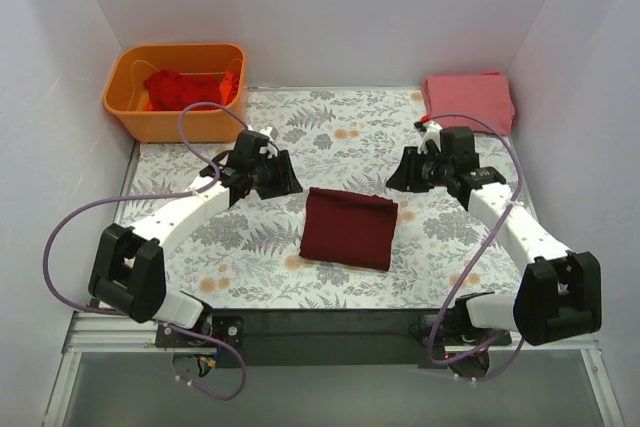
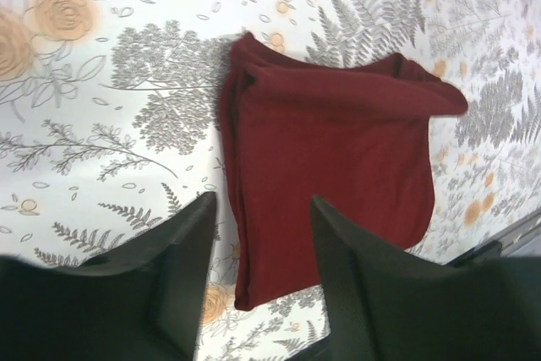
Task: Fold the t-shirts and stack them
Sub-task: Fold the tshirt
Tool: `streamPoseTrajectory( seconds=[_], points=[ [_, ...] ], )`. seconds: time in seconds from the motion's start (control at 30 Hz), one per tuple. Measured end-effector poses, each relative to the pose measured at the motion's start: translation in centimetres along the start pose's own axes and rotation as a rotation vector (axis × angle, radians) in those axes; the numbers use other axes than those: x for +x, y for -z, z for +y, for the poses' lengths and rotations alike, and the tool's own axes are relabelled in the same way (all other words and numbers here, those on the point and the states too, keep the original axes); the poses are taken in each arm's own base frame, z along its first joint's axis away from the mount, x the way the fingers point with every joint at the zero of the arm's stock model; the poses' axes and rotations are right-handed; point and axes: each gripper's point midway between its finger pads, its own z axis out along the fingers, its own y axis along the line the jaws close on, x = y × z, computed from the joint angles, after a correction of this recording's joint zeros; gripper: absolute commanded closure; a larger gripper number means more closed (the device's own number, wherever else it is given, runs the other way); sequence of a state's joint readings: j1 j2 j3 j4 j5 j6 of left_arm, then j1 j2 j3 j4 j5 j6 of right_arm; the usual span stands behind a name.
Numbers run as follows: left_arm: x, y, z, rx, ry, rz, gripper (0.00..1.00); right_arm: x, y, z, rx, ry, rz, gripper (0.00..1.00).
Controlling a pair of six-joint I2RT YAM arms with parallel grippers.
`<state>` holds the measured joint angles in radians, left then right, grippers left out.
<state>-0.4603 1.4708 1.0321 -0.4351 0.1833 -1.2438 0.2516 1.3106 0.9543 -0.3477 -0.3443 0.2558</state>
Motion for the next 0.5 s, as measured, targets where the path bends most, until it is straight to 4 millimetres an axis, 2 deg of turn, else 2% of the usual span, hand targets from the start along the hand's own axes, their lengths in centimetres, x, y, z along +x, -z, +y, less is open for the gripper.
streamPoseTrajectory(
  seconds=[0.07,0.13,0.23,0.3,0.4,0.5],
  points=[
    [0.7,0.4,-0.8,0.039,-0.034,-0.009,0.61,0.8,-0.1,1.5,-0.107,0.014,-0.019,0.62],
    [1.8,0.0,-1.9,0.085,-0.069,0.008,0.67,2.6,-1.1,2.8,-0.225,0.001,0.007,0.62],
    [3.1,-1.3,-3.3,0.146,-0.095,0.055,0.71,5.9,-2.9,3.7,-0.342,-0.057,0.097,0.62],
    [3.8,-2.8,-3.5,0.167,-0.096,0.092,0.72,7.1,-3.8,3.9,-0.383,-0.083,0.139,0.63],
    [4.4,-5.8,-3.0,0.153,-0.080,0.144,0.73,7.2,-5.0,3.6,-0.407,-0.096,0.142,0.63],
    [4.6,-9.1,-2.3,0.123,-0.062,0.186,0.73,6.6,-6.1,2.5,-0.407,-0.123,0.124,0.63]
  ],
)
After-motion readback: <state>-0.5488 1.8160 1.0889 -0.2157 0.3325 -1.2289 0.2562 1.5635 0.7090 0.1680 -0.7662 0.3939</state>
